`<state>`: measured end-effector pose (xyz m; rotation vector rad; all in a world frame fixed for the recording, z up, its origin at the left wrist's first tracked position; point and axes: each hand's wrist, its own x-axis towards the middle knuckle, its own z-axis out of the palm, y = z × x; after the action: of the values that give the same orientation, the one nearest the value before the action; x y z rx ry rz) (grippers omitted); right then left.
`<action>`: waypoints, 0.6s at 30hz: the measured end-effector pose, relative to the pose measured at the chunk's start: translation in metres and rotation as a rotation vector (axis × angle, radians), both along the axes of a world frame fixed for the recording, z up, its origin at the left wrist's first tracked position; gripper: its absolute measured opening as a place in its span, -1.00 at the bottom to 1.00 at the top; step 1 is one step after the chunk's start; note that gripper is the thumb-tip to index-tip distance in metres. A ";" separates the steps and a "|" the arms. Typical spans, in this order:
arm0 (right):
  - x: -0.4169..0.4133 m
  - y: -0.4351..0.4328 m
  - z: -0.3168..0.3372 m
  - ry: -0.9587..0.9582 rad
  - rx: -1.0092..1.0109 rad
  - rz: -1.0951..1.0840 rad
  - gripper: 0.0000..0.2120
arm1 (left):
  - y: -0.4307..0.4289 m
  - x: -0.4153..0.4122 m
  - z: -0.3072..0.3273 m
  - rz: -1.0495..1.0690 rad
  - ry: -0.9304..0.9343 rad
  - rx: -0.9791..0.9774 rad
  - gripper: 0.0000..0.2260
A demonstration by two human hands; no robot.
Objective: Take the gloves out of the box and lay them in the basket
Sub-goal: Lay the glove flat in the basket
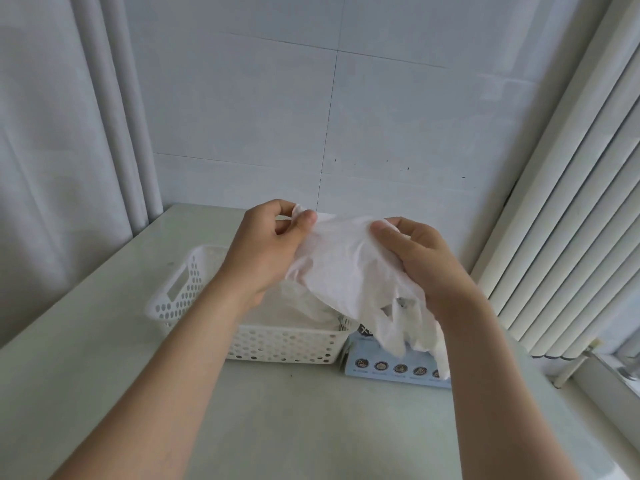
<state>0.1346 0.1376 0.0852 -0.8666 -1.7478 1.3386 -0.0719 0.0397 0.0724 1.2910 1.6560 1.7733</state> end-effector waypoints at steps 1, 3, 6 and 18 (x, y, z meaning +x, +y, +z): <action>-0.004 0.000 -0.003 -0.043 0.040 -0.032 -0.77 | 0.001 -0.005 -0.003 0.026 0.048 -0.026 -0.83; -0.017 0.003 -0.010 -0.189 0.156 -0.097 -0.81 | 0.003 -0.018 -0.012 0.080 0.142 -0.083 -0.84; -0.045 0.010 -0.019 -0.438 0.320 -0.116 -0.80 | 0.004 -0.039 -0.025 0.177 0.243 -0.165 -0.84; -0.127 0.015 -0.049 -0.980 0.651 0.091 -0.59 | -0.016 -0.082 -0.055 0.411 0.625 -0.658 -0.86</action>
<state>0.0075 0.1530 0.0362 -1.1311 -2.7468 0.2540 -0.1543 0.0235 0.0178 1.2951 2.7019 0.8393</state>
